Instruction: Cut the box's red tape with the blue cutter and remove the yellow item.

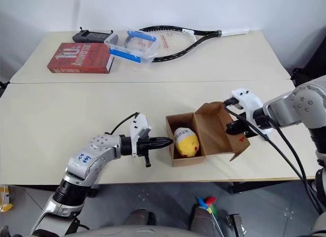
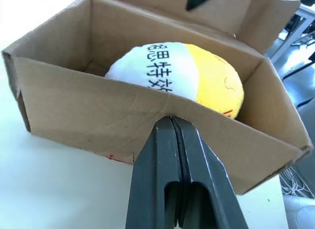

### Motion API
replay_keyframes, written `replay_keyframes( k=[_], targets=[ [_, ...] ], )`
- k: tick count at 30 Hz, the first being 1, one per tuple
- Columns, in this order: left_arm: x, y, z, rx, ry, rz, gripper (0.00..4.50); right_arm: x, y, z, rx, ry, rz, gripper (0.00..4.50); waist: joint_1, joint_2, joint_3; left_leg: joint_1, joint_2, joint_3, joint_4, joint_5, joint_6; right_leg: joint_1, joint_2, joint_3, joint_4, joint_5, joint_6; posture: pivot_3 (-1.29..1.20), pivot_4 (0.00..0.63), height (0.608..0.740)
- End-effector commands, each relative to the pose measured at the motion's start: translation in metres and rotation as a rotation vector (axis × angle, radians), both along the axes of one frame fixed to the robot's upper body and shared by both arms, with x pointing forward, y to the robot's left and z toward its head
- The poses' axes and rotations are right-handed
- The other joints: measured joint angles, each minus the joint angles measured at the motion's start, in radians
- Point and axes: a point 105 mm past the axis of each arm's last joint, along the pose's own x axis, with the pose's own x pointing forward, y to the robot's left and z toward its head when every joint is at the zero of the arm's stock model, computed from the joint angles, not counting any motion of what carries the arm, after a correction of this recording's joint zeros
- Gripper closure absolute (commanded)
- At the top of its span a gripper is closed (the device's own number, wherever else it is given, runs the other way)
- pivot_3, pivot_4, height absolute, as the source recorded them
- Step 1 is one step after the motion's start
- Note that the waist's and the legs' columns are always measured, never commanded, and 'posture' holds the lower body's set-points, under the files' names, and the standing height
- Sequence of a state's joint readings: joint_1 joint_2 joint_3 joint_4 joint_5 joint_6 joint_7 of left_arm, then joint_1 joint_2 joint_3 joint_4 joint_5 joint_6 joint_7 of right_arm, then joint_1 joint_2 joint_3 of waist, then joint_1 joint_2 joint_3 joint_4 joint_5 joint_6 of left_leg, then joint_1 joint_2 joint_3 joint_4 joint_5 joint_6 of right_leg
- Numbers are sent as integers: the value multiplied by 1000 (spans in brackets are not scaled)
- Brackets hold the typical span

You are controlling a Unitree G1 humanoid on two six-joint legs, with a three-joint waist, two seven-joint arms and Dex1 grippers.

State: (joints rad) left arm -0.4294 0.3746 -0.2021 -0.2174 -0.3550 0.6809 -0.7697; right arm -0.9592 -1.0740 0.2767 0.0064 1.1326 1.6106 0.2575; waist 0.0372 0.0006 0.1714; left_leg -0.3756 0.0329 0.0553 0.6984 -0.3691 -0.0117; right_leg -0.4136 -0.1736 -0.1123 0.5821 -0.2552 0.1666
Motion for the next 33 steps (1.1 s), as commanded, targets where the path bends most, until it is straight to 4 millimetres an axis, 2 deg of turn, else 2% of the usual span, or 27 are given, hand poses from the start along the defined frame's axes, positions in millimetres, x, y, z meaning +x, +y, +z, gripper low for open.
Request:
replay_keyframes(
  k=[1, 3, 4, 7, 10, 13, 15, 17, 18, 20, 22, 23, 25, 26, 27, 29, 31, 33],
  targets=[
    [-3, 2, 7, -8, -28, -1, 4500, -2, 10, 8, 50, -58, 32, 4458, -1, 0, 0, 0, 0, 0, 0, 0, 0, 0, 0, 0, 0, 0, 0, 0, 150, 740],
    [-3, 8, 5, 4, -5, 12, 4500, 1, 9, 11, 76, -103, 4, 4458, -4, 0, 0, 0, 0, 0, 0, 0, 0, 0, 0, 0, 0, 0, 0, 0, 150, 740],
    [-1, 14, 5, 14, 8, 22, 4500, 3, 10, 16, 119, -137, -16, 4272, -7, 0, 0, 0, 0, 0, 0, 0, 0, 0, 0, 0, 0, 0, 0, 0, 150, 740],
    [5, 31, 8, 11, 53, 71, 3928, -1, 12, 27, 211, -192, -7, 3525, -11, 0, 0, 0, 0, 0, 0, 0, 0, 0, 0, 0, 1, 0, 0, 0, 150, 740],
    [6, 44, 17, -4, 56, 85, 3051, -6, 5, 34, 242, -231, -28, 2500, -10, 0, 0, 0, 0, 0, 0, 0, 0, 0, 0, 0, 1, 0, 0, 0, 150, 740],
    [3, 74, 25, -10, 77, 116, 2145, -17, -18, 49, 271, -273, -76, 1512, -9, -1, 1, 0, 0, 0, 0, 0, 0, 0, 0, 0, 1, 0, 0, 0, 150, 740],
    [-2, 92, 30, -21, 90, 115, 1543, -24, -22, 62, 282, -337, -57, 845, -12, 0, 1, 0, 0, 0, -1, 0, 0, 0, 0, 0, 1, 0, 0, 0, 150, 740],
    [-7, 128, 29, -16, 123, 155, 909, -31, -29, 77, 316, -447, -45, 163, -15, 0, 1, 1, 0, 1, -1, 0, 0, 0, 0, 0, 1, 0, 0, 0, 150, 740],
    [-11, 156, 22, 19, 154, 213, 647, -37, -30, 90, 380, -549, 21, 0, -17, 0, 1, 1, 0, 1, -2, 0, -1, 0, 0, 0, 0, 0, 0, 0, 150, 740],
    [-24, 192, 21, 57, 142, 259, 268, -54, -28, 107, 453, -740, 221, 0, -22, -1, 1, 4, 1, 3, -4, -1, -2, 0, 1, 0, 0, 0, 0, 0, 150, 740],
    [-31, 209, 28, 37, 99, 274, 51, -73, -18, 117, 497, -885, 461, 0, -21, -1, 1, 6, 2, 6, -7, -1, -1, 0, 1, 1, -2, 0, 0, 0, 150, 740],
    [-34, 218, 30, 31, 94, 292, 51, -75, -20, 123, 559, -933, 481, 0, -21, -2, 2, 6, 2, 7, -7, -1, -1, 0, 1, 2, -2, 0, 0, 0, 150, 740],
    [-43, 236, 30, 47, 98, 318, 51, -74, -19, 119, 599, -883, 524, 0, -19, -1, 3, 6, 2, 8, -4, -1, -1, 1, 1, 2, -3, 1, 2, 0, 150, 740],
    [-47, 244, 30, 61, 111, 331, 51, -75, -15, 112, 568, -854, 579, 0, -18, -2, 3, 6, 2, 8, -3, -1, -1, 1, 1, 2, -2, 1, 2, 0, 150, 740],
    [-53, 250, 28, 79, 135, 344, 51, -81, -6, 98, 483, -811, 711, 0, -18, -2, 3, 6, 3, 8, -3, -1, -1, 1, 1, 2, -2, 1, 1, 0, 150, 740],
    [-63, 252, 29, 91, 202, 350, 51, -94, 7, 75, 345, -744, 949, 0, -18, -2, 3, 7, 3, 8, -4, -2, -1, 1, 1, 2, -1, 1, 1, 0, 150, 740],
    [-71, 245, 34, 90, 257, 323, 51, -94, 16, 76, 375, -768, 981, 0, -20, -1, 4, 7, 3, 8, -4, -2, -1, 1, 1, 2, -1, 1, 1, 0, 150, 740],
    [-74, 226, 46, 169, 214, 220, 51, -93, 19, 76, 397, -780, 980, 0, -17, -2, 5, 6, 3, 8, -3, -3, -1, 0, 1, 3, 0, 1, 1, 0, 150, 740]
  ],
)
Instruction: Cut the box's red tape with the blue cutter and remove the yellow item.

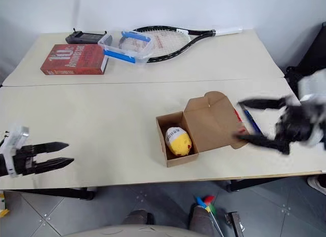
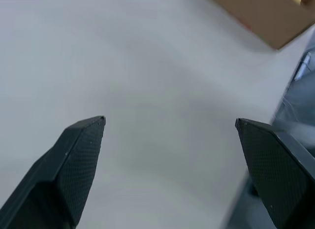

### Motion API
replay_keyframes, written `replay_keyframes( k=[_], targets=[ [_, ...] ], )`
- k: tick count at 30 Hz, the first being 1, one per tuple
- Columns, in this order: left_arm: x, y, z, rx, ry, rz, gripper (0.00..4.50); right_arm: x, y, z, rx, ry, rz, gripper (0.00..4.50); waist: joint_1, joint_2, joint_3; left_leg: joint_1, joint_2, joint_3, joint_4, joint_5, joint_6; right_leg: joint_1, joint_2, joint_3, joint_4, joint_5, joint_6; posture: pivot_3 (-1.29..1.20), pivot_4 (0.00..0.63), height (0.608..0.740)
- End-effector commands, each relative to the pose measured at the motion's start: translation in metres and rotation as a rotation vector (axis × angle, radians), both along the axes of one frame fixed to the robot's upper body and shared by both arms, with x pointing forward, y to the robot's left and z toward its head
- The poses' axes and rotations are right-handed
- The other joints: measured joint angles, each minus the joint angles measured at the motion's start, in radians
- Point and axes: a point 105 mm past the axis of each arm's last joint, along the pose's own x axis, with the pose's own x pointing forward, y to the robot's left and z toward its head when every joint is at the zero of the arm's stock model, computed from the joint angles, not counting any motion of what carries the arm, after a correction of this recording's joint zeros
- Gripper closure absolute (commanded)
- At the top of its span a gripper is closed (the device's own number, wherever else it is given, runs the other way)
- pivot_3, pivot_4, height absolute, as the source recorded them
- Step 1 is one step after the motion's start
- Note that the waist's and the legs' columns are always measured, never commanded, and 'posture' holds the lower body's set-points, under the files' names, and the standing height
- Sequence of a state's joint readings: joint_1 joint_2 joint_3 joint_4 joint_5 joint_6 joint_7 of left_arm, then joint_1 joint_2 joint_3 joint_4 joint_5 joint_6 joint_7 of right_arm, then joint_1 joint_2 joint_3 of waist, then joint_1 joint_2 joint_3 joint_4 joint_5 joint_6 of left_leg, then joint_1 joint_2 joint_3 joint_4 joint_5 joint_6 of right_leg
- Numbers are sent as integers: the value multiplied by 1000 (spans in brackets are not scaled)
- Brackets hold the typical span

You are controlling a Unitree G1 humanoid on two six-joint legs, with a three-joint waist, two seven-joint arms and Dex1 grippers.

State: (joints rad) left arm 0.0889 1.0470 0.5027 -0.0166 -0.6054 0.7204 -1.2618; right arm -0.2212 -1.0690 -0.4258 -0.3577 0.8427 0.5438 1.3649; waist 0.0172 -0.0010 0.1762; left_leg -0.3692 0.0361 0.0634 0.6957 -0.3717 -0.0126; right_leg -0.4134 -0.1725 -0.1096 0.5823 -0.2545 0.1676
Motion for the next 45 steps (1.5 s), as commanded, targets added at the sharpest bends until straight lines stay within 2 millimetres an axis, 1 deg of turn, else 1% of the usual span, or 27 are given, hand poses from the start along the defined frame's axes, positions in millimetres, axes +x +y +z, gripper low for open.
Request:
replay_keyframes(
  k=[1, 3, 5, 7, 8, 9, 10, 11, 13, 15, 16, 18, 21, 23, 25, 26, 29, 30, 35, 36, 38, 41, 43, 44, 45],
  targets=[
    [0, -36, 36, 59, -94, -184, 51, -5, 5, 8, -12, -82, 39, 0, 8, -2, 1, 0, 0, 0, 1, 0, 0, 0, 0, 0, 1, 0, 0, 0, 150, 740],
    [11, -67, 57, 45, -156, -296, 51, -4, 0, 6, -9, -70, 21, 0, 25, -2, 1, 0, 0, -1, 2, 0, 0, 1, 0, 0, 1, 0, 0, 0, 150, 740],
    [21, -95, 70, 24, -174, -383, 51, -4, -5, 4, -10, -72, -4, 0, 33, -2, 1, -1, 0, -2, 4, 0, 0, 1, 0, 0, 1, 0, -1, 0, 150, 740],
    [36, -124, 77, 28, -184, -440, 51, -5, -9, 0, -14, -69, -36, 0, 33, -2, 1, 0, 0, -1, 4, 0, 0, 2, 0, 0, 2, 1, -1, 0, 150, 740],
    [44, -143, 82, 13, -188, -477, 51, -7, -12, -4, -17, -67, -53, 0, 38, -2, 1, 1, -1, -1, 4, 0, 0, 2, 0, 0, 2, 1, -1, 0, 150, 740],
    [49, -156, 85, 6, -188, -502, 51, -8, -13, -6, -19, -67, -65, 0, 36, -2, 1, 1, -1, -1, 4, 0, 0, 2, 0, 0, 3, 1, -1, 0, 150, 740],
    [54, -177, 87, 16, -197, -556, 51, -10, -15, -9, -16, -66, -86, 0, 35, -2, 1, 1, -1, 0, 4, 0, 0, 2, 0, 0, 3, 1, 0, 0, 150, 740],
    [58, -198, 86, 31, -183, -607, 51, -12, -17, -11, -17, -63, -107, 0, 38, -4, 2, 1, -1, 0, 4, 0, 0, 2, 0, 0, 3, 1, 0, 0, 150, 740],
    [62, -236, 76, 108, -170, -728, 51, -18, -25, -14, -28, -60, -177, 0, 37, -4, 2, 0, -1, 0, 5, 0, 0, 2, 0, 0, 2, 1, 1, 0, 150, 740],
    [80, -272, 60, 220, -212, -754, 51, -27, -40, -15, -31, -76, -296, 0, 45, -5, 2, -1, -2, 0, 4, 0, 1, 2, 0, 0, 1, 2, 1, 0, 150, 740],
    [86, -284, 55, 255, -233, -751, 51, -30, -45, -15, -25, -91, -341, 0, 47, -5, 2, -1, -3, 1, 4, 0, 1, 2, 0, 0, 0, 2, 1, 0, 150, 740],
    [93, -298, 47, 297, -250, -756, 51, -36, -45, -17, -18, -103, -381, 0, 40, -5, 3, 0, -3, 1, 4, 0, 1, 3, 0, 0, -1, 2, 2, 0, 150, 740],
    [102, -310, 32, 411, -314, -783, 51, -45, -38, -22, -14, -98, -401, 0, 23, -5, 3, 1, -2, 2, 2, 0, 1, 2, 0, 0, -1, 2, 1, 0, 150, 740],
    [103, -316, 22, 466, -318, -821, 51, -49, -35, -24, 3, -102, -421, 0, 20, -5, 3, 1, -2, 2, 3, 0, 1, 2, 0, 1, -1, 2, 1, 0, 150, 740],
    [103, -317, 17, 510, -319, -859, 51, -51, -32, -24, 16, -107, -436, 0, 24, -5, 3, 1, -2, 1, 4, 0, 2, 2, 0, 2, -1, 2, 1, 0, 150, 740],
    [106, -317, 16, 538, -343, -864, 203, -51, -30, -25, 16, -108, -438, 0, 26, -5, 3, 1, -2, 1, 5, 0, 2, 2, 0, 2, -1, 2, 1, 0, 150, 740],
    [112, -322, 15, 582, -390, -879, 855, -52, -28, -26, 20, -113, -445, 0, 34, -5, 3, 0, -2, 1, 6, 0, 2, 2, 0, 2, -1, 2, 1, 0, 150, 740],
    [113, -324, 14, 581, -401, -884, 1219, -52, -27, -27, 21, -114, -446, 0, 35, -5, 3, 0, -2, 1, 6, 0, 2, 2, 0, 2, -1, 2, 1, 0, 150, 740],
    [117, -326, 14, 589, -435, -893, 2654, -50, -25, -27, 25, -116, -449, 0, 39, -5, 3, 0, -2, 1, 7, -1, 3, 3, 0, 3, -1, 2, 1, 0, 150, 740],
    [117, -326, 16, 559, -439, -884, 2969, -50, -25, -28, 27, -116, -449, 0, 38, -5, 3, 0, -2, 1, 7, -1, 3, 3, 0, 3, -1, 2, 1, 0, 150, 740],
    [115, -327, 29, 411, -429, -854, 3509, -49, -25, -29, 35, -116, -452, 0, 37, -5, 3, 0, -2, 1, 7, -1, 3, 3, 0, 3, -1, 2, 1, 0, 150, 740],
    [115, -323, 46, 252, -402, -816, 4191, -46, -24, -29, 47, -117, -446, 0, 36, -5, 3, 0, -2, 1, 7, -1, 3, 2, 0, 3, 0, 2, 1, 0, 150, 740],
    [117, -320, 68, 86, -438, -780, 4390, -43, -22, -27, 75, -121, -436, 0, 35, -5, 3, 0, -2, 1, 7, -1, 3, 3, 0, 3, 0, 2, 2, 0, 150, 740],
    [120, -317, 80, 5, -459, -741, 4390, -41, -21, -26, 90, -124, -431, 0, 36, -5, 3, 0, -2, 1, 7, -1, 3, 3, 0, 3, 1, 2, 2, 0, 150, 740],
    [125, -309, 97, -108, -484, -681, 4390, -38, -19, -23, 115, -128, -422, 0, 37, -5, 3, 0, -2, 1, 8, -1, 3, 2, 0, 2, 1, 2, 2, 0, 150, 740]
  ],
)
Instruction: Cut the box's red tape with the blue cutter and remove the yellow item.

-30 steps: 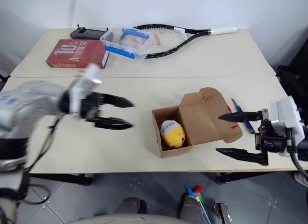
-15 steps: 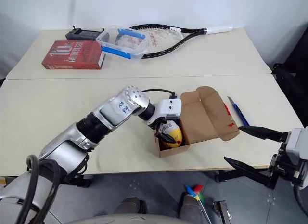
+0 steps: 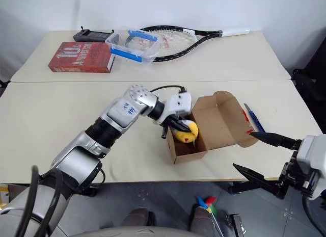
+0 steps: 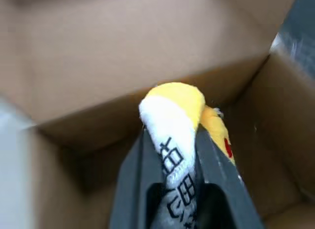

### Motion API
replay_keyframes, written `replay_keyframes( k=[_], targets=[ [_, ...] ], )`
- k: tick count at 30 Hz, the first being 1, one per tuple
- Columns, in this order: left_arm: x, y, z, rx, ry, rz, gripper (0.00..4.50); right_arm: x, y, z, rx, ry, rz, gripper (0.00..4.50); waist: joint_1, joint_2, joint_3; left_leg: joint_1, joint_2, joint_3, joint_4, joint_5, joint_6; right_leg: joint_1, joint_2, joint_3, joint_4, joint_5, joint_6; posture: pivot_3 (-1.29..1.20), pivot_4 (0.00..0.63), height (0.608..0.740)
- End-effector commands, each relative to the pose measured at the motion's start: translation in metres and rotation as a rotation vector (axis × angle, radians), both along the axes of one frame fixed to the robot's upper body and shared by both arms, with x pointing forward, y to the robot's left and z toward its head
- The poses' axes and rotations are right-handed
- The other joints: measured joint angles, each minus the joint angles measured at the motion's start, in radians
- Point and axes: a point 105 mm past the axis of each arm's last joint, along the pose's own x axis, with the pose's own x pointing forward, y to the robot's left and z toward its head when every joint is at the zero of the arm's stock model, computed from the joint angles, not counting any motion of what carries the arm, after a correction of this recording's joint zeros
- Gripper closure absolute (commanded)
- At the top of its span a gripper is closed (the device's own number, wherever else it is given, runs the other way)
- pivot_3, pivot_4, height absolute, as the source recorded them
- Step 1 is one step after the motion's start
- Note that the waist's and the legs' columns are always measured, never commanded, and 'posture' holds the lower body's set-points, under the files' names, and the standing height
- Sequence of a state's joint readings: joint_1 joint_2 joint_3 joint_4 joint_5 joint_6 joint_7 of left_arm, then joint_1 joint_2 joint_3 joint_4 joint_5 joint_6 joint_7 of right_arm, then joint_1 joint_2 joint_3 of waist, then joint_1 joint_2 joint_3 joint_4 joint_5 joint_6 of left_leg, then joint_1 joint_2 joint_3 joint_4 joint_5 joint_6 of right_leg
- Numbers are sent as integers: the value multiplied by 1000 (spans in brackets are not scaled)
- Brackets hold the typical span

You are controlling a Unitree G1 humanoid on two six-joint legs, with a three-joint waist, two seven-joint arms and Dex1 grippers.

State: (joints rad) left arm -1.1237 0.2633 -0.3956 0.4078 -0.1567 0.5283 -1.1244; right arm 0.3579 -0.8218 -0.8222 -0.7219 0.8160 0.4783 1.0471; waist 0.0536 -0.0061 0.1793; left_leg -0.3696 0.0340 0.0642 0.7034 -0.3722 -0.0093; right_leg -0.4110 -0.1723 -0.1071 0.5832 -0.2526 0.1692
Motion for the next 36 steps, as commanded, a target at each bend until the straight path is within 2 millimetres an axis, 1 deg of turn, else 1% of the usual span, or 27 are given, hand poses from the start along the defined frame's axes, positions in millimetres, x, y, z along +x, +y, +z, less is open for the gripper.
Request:
replay_keyframes(
  k=[1, 2, 4, 5, 7, 9, 10, 11, 12, 13, 16, 17, 19, 21, 23, 25, 26, 28, 30, 31, 33, 34, 35, 36],
  targets=[
    [10, 19, 57, -364, 19, 67, 4391, 7, 6, 11, 71, -49, 35, 0, -2, 0, 0, 0, 0, 0, 0, 0, 0, 0, 0, 0, 0, 0, 0, 0, 150, 740],
    [13, 32, 66, -438, 31, 86, 4392, 10, 9, 13, 94, -52, 48, 0, -4, 0, 0, 0, 0, 0, 1, 0, 0, 0, 0, 0, 0, 0, 0, 0, 150, 740],
    [18, 62, 77, -558, 42, 140, 4392, 15, 15, 15, 133, -58, 81, 0, -15, 0, 0, 1, 0, 0, 1, 0, 0, 0, 0, 0, 1, 0, 0, 0, 150, 740],
    [23, 89, 76, -611, 33, 217, 4392, 20, 21, 17, 170, -65, 111, 0, -26, 1, 0, 2, 0, 0, 0, 0, 0, 0, 0, 0, 2, 0, 0, 0, 150, 740],
    [28, 139, 66, -645, -18, 374, 4392, 28, 36, 21, 240, -76, 176, 0, -52, 2, -1, 3, 0, 0, -1, 0, 0, 0, 0, 0, 2, 0, 0, 0, 150, 740],
    [23, 182, 48, -633, -73, 515, 4392, 34, 51, 23, 295, -75, 242, 0, -60, 2, -1, 5, 1, 0, -2, 1, -1, 0, 0, 1, 4, 0, 0, 0, 150, 740],
    [19, 203, 38, -627, -98, 584, 4392, 37, 58, 22, 314, -69, 273, 0, -64, 2, -1, 6, 1, 0, -3, 1, -1, 0, 0, 1, 3, 0, 0, 0, 150, 740],
    [11, 231, 25, -615, -133, 687, 4392, 41, 68, 18, 322, -58, 312, 0, -63, 1, -1, 6, 1, 0, -3, 1, -1, 0, 0, 1, 4, 0, 0, 0, 150, 740],
    [2, 255, 14, -606, -166, 773, 4392, 44, 75, 14, 323, -48, 342, 0, -61, 0, 0, 5, 1, 0, -3, 1, -1, 0, 0, 0, 4, 0, 0, 0, 150, 740],
    [-9, 275, 5, -585, -203, 844, 4392, 47, 81, 11, 323, -29, 373, 0, -60, 0, 0, 4, 1, -1, -2, 1, -1, 0, 0, 0, 3, 0, 0, 0, 150, 740],
    [-39, 323, -18, -530, -264, 1024, 4392, 54, 93, -1, 282, -10, 430, 0, -51, -2, 0, 3, 1, -1, -2, 0, -1, 0, 0, 0, 2, 0, 0, 0, 150, 740],
    [-49, 335, -24, -510, -262, 1070, 4392, 55, 96, -5, 253, -5, 451, 0, -44, -2, 0, 3, 1, -1, -2, 0, -1, 0, 0, 0, 2, 0, 0, 0, 150, 740],
    [-60, 344, -31, -495, -250, 1107, 4392, 57, 98, -12, 219, 10, 480, 0, -27, -2, 0, 2, 1, -2, -1, 0, -1, 0, 0, -1, 2, 0, 0, 0, 150, 740],
    [-69, 349, -33, -527, -223, 1125, 4392, 62, 97, -12, 226, -9, 476, 0, -17, -2, -1, 2, 0, -2, 0, 0, -1, 1, 0, -1, 2, 0, 0, 0, 150, 740],
    [-72, 359, -33, -560, -219, 1182, 4392, 67, 95, -13, 221, -14, 469, 0, -16, -3, -1, 2, 1, -2, 1, 0, -1, 1, 0, -1, 3, 1, -1, 0, 150, 740],
    [-72, 359, -33, -580, -197, 1178, 3674, 73, 89, -12, 220, -29, 440, 0, -21, -3, -1, 3, 1, -2, 1, 0, -1, 1, 0, -1, 3, 1, -1, 0, 150, 740],
    [-71, 355, -33, -572, -187, 1159, 3457, 76, 86, -11, 217, -41, 423, 0, -26, -3, -1, 3, 1, -2, 1, 0, -1, 1, 0, -1, 4, 1, -1, 0, 150, 740],
    [-71, 350, -33, -557, -177, 1132, 2825, 78, 82, -11, 213, -56, 402, 0, -32, -3, -1, 3, 1, -2, 0, 0, -1, 0, 0, -1, 4, 1, -1, 0, 150, 740],
    [-78, 333, -26, -626, -72, 999, 2161, 80, 78, -10, 215, -70, 378, 0, -34, -3, -1, 3, 1, -1, 0, 0, -1, 0, 0, -1, 4, 1, -1, 0, 150, 740],
    [-78, 333, -25, -570, -113, 996, 1890, 81, 77, -10, 212, -73, 370, 0, -36, -3, -1, 2, 1, -1, 0, 0, -1, -1, 0, -1, 4, 1, -1, 0, 150, 740],
    [-78, 343, -18, -474, -213, 1018, 1266, 80, 72, -9, 200, -76, 362, 0, -38, -3, -1, 2, 1, -1, -1, 0, -1, -1, 0, -1, 4, 1, -1, 0, 150, 740],
    [-80, 353, -13, -429, -267, 1041, 931, 79, 70, -7, 197, -77, 360, 0, -40, -3, -1, 3, 1, -1, -1, 0, -1, -1, 0, -1, 4, 1, -1, 0, 150, 740],
    [-84, 363, -10, -394, -286, 1054, 703, 78, 67, -5, 196, -77, 361, 0, -42, -3, -1, 3, 1, 0, -1, 0, -1, -1, 0, -1, 3, 1, -1, 0, 150, 740],
    [-87, 369, -9, -369, -297, 1061, 362, 77, 66, -4, 195, -76, 362, 0, -47, -3, -1, 3, 1, 0, -1, 0, -2, -1, 0, -1, 3, 1, -1, 0, 150, 740]
  ],
)
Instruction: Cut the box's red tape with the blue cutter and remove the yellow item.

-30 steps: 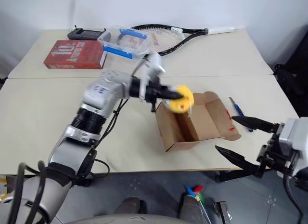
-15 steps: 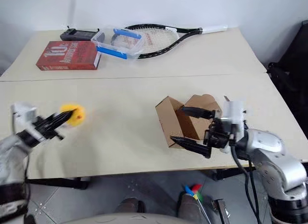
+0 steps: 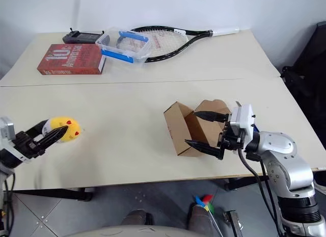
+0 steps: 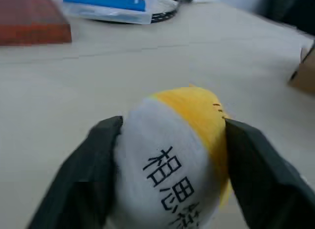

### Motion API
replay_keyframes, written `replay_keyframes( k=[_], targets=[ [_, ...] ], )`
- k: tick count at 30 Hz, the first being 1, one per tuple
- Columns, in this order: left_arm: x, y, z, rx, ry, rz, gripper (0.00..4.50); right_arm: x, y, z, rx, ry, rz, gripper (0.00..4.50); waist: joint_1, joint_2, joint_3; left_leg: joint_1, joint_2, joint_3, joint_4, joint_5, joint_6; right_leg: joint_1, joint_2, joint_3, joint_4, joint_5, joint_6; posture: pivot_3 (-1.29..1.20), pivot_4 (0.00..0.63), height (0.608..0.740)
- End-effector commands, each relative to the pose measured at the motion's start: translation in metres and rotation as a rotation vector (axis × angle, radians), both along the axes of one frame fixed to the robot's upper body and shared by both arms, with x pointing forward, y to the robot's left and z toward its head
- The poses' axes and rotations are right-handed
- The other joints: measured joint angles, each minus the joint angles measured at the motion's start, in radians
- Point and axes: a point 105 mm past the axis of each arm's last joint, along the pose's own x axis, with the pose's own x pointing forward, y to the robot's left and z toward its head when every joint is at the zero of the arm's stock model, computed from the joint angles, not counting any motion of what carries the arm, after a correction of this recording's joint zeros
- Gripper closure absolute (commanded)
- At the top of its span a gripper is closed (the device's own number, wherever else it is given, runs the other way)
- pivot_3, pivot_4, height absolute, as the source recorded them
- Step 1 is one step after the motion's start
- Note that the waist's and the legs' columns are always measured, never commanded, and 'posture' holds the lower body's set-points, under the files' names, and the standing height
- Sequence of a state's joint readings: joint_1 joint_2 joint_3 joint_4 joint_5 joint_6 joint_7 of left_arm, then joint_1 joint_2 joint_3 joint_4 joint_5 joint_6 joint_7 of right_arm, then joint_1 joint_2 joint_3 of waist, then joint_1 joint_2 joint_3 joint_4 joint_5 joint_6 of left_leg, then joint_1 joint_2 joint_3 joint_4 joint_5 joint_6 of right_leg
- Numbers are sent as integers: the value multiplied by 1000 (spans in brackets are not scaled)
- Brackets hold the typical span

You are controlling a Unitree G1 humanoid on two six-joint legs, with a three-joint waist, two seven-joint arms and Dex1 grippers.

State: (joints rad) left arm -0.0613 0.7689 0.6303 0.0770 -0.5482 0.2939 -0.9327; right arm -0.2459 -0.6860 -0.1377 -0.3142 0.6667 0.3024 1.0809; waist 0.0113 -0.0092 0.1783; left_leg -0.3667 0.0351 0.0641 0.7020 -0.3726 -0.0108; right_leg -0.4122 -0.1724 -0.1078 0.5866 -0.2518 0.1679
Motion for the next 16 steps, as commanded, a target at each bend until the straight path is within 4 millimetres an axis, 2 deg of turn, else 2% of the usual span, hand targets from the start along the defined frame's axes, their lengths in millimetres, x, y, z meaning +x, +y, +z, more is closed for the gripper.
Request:
replay_keyframes(
  k=[1, 5, 8, 12, 16],
  targets=[
    [-21, 35, 14, 100, 1, 72, 125, -8, -11, 14, -11, -52, 10, 0, -10, 0, 0, 0, 0, 0, 0, 0, 0, 0, 0, 0, 0, 0, 0, 0, 150, 740],
    [-47, 62, 12, 108, 70, 119, 125, -7, -20, 15, -30, -45, 24, 0, -24, 1, 0, 1, 0, 3, -4, -1, 0, -1, 0, 0, -1, 0, 0, 0, 150, 740],
    [-74, 71, -6, 175, 146, 149, 125, -5, -22, 8, -61, -42, 33, 0, -24, 0, 0, 1, 1, 4, -4, -1, 0, -1, 0, 0, -2, 0, 0, 0, 150, 740],
    [-95, 64, -19, 233, 157, 165, 125, -9, -28, -1, -110, -36, 49, 0, -23, 1, 0, 1, 1, 4, -4, -2, 0, -1, 0, 0, -2, 0, 0, 0, 150, 740],
    [-100, 52, -30, 245, 130, 179, 125, -15, -36, -12, -175, -34, 49, 0, -9, 0, 0, 1, 2, 4, -2, -2, 0, -1, 0, 0, -2, 0, 0, 0, 150, 740]
  ],
)
